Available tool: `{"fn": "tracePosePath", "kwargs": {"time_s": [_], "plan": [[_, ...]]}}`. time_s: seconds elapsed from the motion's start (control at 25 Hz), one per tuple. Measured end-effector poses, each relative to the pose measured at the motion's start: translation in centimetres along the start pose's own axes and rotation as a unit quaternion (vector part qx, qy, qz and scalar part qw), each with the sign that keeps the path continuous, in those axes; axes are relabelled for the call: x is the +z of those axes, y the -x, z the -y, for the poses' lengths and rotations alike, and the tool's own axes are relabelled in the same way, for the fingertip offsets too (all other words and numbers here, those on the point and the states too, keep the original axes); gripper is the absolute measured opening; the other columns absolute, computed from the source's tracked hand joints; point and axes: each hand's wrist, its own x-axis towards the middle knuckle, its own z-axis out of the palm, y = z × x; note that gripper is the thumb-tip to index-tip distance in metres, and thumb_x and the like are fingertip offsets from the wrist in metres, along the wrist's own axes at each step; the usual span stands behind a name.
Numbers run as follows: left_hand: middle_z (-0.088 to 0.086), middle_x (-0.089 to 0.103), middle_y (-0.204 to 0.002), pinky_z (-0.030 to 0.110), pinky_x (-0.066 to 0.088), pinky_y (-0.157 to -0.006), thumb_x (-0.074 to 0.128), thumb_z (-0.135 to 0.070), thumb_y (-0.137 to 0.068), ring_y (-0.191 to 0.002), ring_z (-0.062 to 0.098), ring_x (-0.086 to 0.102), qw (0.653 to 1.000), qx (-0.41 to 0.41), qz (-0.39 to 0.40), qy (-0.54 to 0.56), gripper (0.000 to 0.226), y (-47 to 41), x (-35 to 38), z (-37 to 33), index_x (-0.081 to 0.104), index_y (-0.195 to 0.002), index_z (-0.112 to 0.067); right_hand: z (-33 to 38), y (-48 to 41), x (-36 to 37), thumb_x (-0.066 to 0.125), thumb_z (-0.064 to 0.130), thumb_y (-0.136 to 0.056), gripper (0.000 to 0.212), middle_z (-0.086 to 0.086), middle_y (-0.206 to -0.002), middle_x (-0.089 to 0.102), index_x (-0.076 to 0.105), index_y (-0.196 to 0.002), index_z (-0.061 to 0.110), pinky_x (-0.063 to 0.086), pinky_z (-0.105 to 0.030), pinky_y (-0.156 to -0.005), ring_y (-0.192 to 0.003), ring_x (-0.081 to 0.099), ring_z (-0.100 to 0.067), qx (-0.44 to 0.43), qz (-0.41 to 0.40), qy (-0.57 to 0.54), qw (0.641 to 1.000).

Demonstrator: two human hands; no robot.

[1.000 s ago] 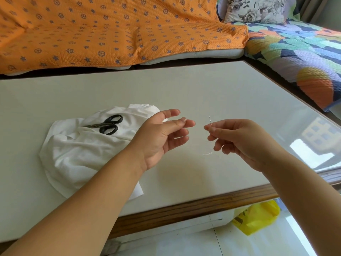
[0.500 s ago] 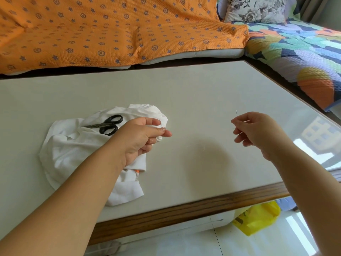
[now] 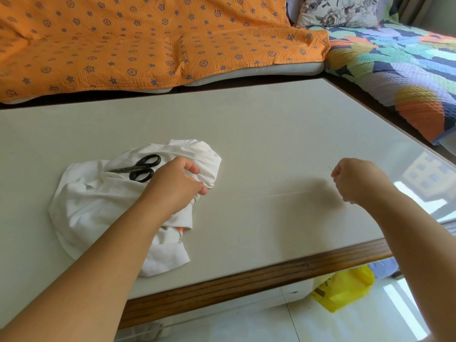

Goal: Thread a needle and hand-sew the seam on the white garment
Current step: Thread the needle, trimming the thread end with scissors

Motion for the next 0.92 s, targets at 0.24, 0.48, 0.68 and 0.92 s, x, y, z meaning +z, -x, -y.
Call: {"fn": "tracePosePath", "kwargs": {"time_s": [0.24, 0.48, 0.68, 0.92], "plan": [[-0.013, 0.072, -0.072, 0.015, 0.036, -0.058, 0.06, -0.011, -0.088, -0.085, 0.003, 0.059, 0.998, 0.031, -0.048, -0.036, 0.017, -0.2, -0.4, -0.1, 0.056, -0.098, -0.023, 0.2, 0.4, 0.1, 0.049, 0.005, -0.09, 0.017, -0.009, -0.088, 0.062, 0.056, -0.105, 0.008, 0.051, -0.033, -0.07, -0.079, 0.061, -0.029, -0.02, 0.014, 0.018, 1.0], [-0.014, 0.075, -0.075, 0.023, 0.041, -0.064, 0.064, -0.016, -0.091, -0.074, 0.009, 0.059, 0.998, 0.043, 0.026, 0.045, 0.016, 0.2, 0.1, -0.5, 0.056, -0.103, -0.022, 1.1, 1.4, 0.1, 0.055, 0.015, -0.094, 0.019, -0.008, -0.091, 0.067, 0.057, -0.113, 0.016, 0.057, -0.041, -0.078, -0.081, 0.066, -0.026, -0.049, 0.016, -0.078, 0.996], [-0.009, 0.077, -0.087, 0.021, 0.036, -0.054, 0.062, -0.014, -0.093, -0.055, 0.011, 0.039, 0.981, 0.042, 0.121, 0.143, 0.02, 0.8, 1.4, -1.3, 0.054, -0.109, -0.02, 2.9, 2.5, 0.4, 0.057, 0.03, -0.096, 0.016, -0.002, -0.072, 0.072, 0.062, -0.111, 0.027, 0.048, -0.025, -0.058, -0.054, 0.06, -0.011, -0.098, 0.056, -0.094, 0.989], [-0.004, 0.078, -0.093, 0.018, 0.039, -0.057, 0.062, -0.014, -0.094, -0.051, 0.005, 0.042, 0.968, 0.047, 0.177, 0.174, 0.032, 1.2, 1.8, -1.9, 0.05, -0.123, -0.022, 5.3, 5.0, -1.3, 0.057, 0.028, -0.096, 0.02, 0.007, -0.086, 0.066, 0.067, -0.112, 0.034, 0.052, -0.021, -0.066, -0.071, 0.066, -0.012, -0.212, -0.015, -0.239, 0.947]]}}
